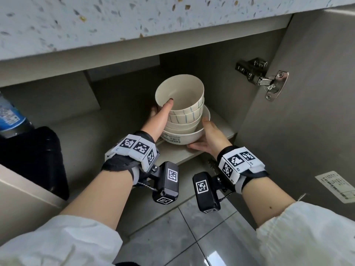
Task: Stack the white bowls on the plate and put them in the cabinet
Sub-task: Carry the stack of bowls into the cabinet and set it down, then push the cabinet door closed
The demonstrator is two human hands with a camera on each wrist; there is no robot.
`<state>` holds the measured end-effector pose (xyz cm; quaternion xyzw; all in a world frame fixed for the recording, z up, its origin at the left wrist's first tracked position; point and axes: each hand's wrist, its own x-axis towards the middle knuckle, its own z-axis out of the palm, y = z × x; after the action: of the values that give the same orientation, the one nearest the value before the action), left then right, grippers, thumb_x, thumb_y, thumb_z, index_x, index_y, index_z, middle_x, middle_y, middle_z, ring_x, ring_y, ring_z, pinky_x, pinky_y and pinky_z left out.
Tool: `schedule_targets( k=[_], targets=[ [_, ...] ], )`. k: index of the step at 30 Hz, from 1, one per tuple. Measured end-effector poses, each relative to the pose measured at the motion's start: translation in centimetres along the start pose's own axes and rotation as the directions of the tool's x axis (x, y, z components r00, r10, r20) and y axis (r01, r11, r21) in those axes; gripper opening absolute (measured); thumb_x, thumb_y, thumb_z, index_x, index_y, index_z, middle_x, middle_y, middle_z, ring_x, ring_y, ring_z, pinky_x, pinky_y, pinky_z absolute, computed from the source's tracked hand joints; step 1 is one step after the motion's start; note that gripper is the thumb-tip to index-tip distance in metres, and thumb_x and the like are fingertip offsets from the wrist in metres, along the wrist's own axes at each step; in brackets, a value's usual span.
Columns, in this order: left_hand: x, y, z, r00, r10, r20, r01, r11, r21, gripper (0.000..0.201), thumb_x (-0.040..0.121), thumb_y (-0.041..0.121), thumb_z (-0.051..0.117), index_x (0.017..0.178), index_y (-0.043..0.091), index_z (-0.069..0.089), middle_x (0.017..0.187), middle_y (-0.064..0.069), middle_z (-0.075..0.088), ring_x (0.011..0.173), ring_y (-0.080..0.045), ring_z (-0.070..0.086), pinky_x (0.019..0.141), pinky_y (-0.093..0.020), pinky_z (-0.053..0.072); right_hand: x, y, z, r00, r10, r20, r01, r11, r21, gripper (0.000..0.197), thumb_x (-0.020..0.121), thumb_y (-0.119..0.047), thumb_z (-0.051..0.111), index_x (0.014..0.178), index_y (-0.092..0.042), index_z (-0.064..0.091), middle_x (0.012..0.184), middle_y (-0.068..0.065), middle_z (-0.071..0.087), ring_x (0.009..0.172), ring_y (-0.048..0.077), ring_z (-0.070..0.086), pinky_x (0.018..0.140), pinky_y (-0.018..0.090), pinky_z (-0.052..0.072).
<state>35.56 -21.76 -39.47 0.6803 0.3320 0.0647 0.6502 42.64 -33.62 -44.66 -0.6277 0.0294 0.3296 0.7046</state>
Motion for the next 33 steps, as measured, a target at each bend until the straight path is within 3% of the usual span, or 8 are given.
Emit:
schedule_targets(
  k=[8, 11, 16, 19, 21, 27, 29, 33],
  targets=[
    [-6.1, 2.8, -0.3, 0.997, -0.069, -0.046, 0.070, 0.997, 0.021, 0.052, 0.096, 0.021, 0.042, 0.144, 0.008, 0.027, 0.150, -0.008, 0.035, 0.136, -0.022, 0.035, 0.113, -0.036, 0.029, -8.1, -2.5, -1.1, 0.981, 0.149, -0.123, -0.161, 0.983, -0.086, 0.035, 0.097, -0.016, 0.032, 0.130, -0.005, 0.039, 0.137, 0.035, 0.040, 0.116, 0.046, 0.054, 0.099, 0.044, 0.044],
    [-9.5, 4.5, -0.4, 0.998, -0.035, -0.059, 0.042, 0.993, 0.115, 0.038, 0.093, 0.012, 0.044, 0.131, 0.008, 0.048, 0.135, -0.010, 0.052, 0.124, -0.022, 0.048, 0.110, -0.038, 0.037, -12.3, -4.6, -2.0, 0.978, 0.125, -0.164, -0.151, 0.976, -0.156, 0.040, 0.094, -0.007, 0.034, 0.133, 0.001, 0.041, 0.124, 0.033, 0.050, 0.103, 0.040, 0.059, 0.100, 0.045, 0.044],
    [-16.5, 8.8, 0.2, 0.998, -0.041, 0.044, 0.036, 0.992, 0.117, 0.023, 0.089, 0.005, 0.048, 0.103, 0.008, 0.066, 0.101, -0.006, 0.063, 0.089, -0.011, 0.058, 0.080, -0.028, 0.046, -20.7, -9.9, -3.6, 0.983, 0.038, -0.177, -0.094, 0.943, -0.321, 0.042, 0.091, -0.006, 0.042, 0.132, -0.003, 0.045, 0.106, 0.010, 0.053, 0.093, 0.028, 0.062, 0.098, 0.041, 0.048],
    [-20.3, 11.2, 0.8, 0.998, 0.004, 0.070, -0.018, 0.981, 0.196, 0.027, 0.089, 0.004, 0.044, 0.103, 0.007, 0.067, 0.101, -0.003, 0.066, 0.098, -0.011, 0.057, 0.095, -0.034, 0.048, -25.2, -13.2, -4.8, 0.974, -0.088, -0.207, -0.014, 0.894, -0.448, 0.038, 0.090, -0.009, 0.045, 0.127, -0.010, 0.051, 0.097, 0.001, 0.060, 0.095, 0.020, 0.060, 0.101, 0.038, 0.046],
    [-22.3, 12.7, 0.9, 0.994, 0.070, 0.088, -0.093, 0.952, 0.290, 0.028, 0.089, 0.005, 0.043, 0.103, 0.011, 0.067, 0.108, -0.002, 0.065, 0.099, -0.009, 0.054, 0.095, -0.027, 0.044, -27.6, -15.3, -5.9, 0.955, -0.202, -0.217, 0.032, 0.798, -0.602, 0.037, 0.089, -0.012, 0.047, 0.126, -0.015, 0.052, 0.116, 0.006, 0.060, 0.107, 0.018, 0.055, 0.104, 0.033, 0.040],
    [-25.6, 16.1, 0.3, 0.879, 0.457, 0.136, -0.416, 0.596, 0.687, 0.035, 0.086, 0.007, 0.048, 0.120, 0.009, 0.057, 0.135, -0.008, 0.051, 0.127, -0.024, 0.040, 0.107, -0.027, 0.028, -31.2, -17.6, -10.0, 0.865, -0.465, -0.187, -0.026, 0.331, -0.943, 0.055, 0.087, -0.014, 0.049, 0.141, -0.014, 0.036, 0.153, 0.012, 0.025, 0.140, 0.030, 0.023, 0.114, 0.033, 0.018],
    [-25.7, 16.8, -0.3, 0.844, 0.515, 0.150, -0.402, 0.422, 0.812, 0.049, 0.084, 0.010, 0.050, 0.133, 0.005, 0.045, 0.148, -0.015, 0.037, 0.137, -0.031, 0.031, 0.114, -0.037, 0.023, -31.6, -17.1, -11.8, 0.862, -0.449, -0.237, -0.145, 0.229, -0.963, 0.063, 0.086, -0.017, 0.050, 0.145, -0.011, 0.027, 0.156, 0.016, 0.016, 0.143, 0.032, 0.015, 0.118, 0.036, 0.012],
    [-25.3, 16.7, -2.3, 0.908, 0.410, 0.086, -0.202, 0.248, 0.947, 0.076, 0.085, 0.018, 0.047, 0.148, 0.004, 0.008, 0.157, -0.022, -0.003, 0.146, -0.034, -0.002, 0.119, -0.045, 0.000, -31.9, -15.8, -14.4, 0.865, -0.394, -0.312, -0.283, 0.131, -0.950, 0.073, 0.084, -0.015, 0.050, 0.147, -0.003, 0.015, 0.157, 0.020, 0.011, 0.145, 0.035, 0.008, 0.119, 0.042, 0.009]
  ],
)
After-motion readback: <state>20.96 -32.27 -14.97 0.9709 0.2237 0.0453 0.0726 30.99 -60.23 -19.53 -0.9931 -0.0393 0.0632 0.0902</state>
